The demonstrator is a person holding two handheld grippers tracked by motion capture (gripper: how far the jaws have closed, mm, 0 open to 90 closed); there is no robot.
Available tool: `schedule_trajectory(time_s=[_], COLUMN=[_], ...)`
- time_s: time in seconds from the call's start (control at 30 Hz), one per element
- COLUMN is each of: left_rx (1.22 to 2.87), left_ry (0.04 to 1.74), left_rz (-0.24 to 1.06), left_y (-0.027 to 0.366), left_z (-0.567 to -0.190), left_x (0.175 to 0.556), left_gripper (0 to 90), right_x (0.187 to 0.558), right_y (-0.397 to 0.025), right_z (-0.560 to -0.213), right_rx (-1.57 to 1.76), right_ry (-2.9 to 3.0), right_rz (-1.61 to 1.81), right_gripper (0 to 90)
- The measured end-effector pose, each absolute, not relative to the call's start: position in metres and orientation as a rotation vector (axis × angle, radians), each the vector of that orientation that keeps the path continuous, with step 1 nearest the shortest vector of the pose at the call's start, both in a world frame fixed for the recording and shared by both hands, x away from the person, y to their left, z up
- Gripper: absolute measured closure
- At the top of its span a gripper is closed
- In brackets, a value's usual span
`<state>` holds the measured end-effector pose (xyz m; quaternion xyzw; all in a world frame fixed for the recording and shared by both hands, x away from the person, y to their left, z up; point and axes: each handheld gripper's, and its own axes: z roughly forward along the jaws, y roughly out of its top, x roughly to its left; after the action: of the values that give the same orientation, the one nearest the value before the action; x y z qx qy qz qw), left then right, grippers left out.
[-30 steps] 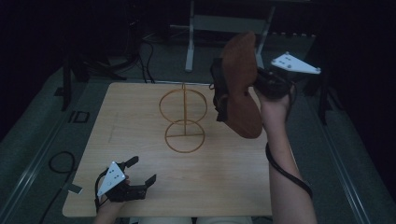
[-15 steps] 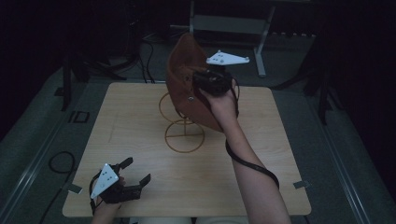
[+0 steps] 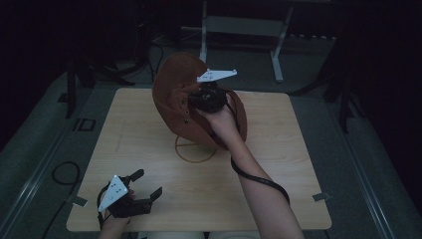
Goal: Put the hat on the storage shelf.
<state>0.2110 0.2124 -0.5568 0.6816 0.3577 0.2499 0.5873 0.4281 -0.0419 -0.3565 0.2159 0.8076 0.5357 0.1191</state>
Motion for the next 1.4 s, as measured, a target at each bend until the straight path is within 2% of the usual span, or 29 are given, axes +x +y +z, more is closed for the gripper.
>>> schedule_trajectory(time_s=[0.13, 0.33, 0.87, 0.9, 0.93, 1.1, 1.4], left_rx=[1.586, 1.586, 1.583, 1.584, 1.583, 1.58, 1.587], left_ry=[0.834, 0.836, 0.858, 0.86, 0.86, 0.863, 0.87], left_rz=[0.572, 0.569, 0.58, 0.58, 0.579, 0.58, 0.585], left_y=[0.212, 0.212, 0.213, 0.213, 0.213, 0.213, 0.214], left_z=[-0.558, -0.559, -0.561, -0.561, -0.561, -0.561, -0.563], left_x=[0.211, 0.211, 0.211, 0.211, 0.211, 0.211, 0.21], left_gripper=[10.4, 10.4, 10.4, 10.4, 10.4, 10.4, 10.4], right_x=[0.428, 0.419, 0.405, 0.404, 0.404, 0.403, 0.396], right_y=[-0.041, -0.04, -0.072, -0.074, -0.076, -0.084, -0.104], right_z=[-0.359, -0.36, -0.343, -0.344, -0.344, -0.35, -0.36], right_rx=[0.618, 0.551, 0.561, 0.577, 0.586, 0.595, 0.581], right_ry=[2.395, 2.403, 2.323, 2.319, 2.343, 2.362, 2.324], right_rz=[1.56, 1.536, 1.611, 1.615, 1.604, 1.57, 1.569], right_gripper=[79.9, 58.6, 29.1, 26.5, 20.2, 14.4, 14.7])
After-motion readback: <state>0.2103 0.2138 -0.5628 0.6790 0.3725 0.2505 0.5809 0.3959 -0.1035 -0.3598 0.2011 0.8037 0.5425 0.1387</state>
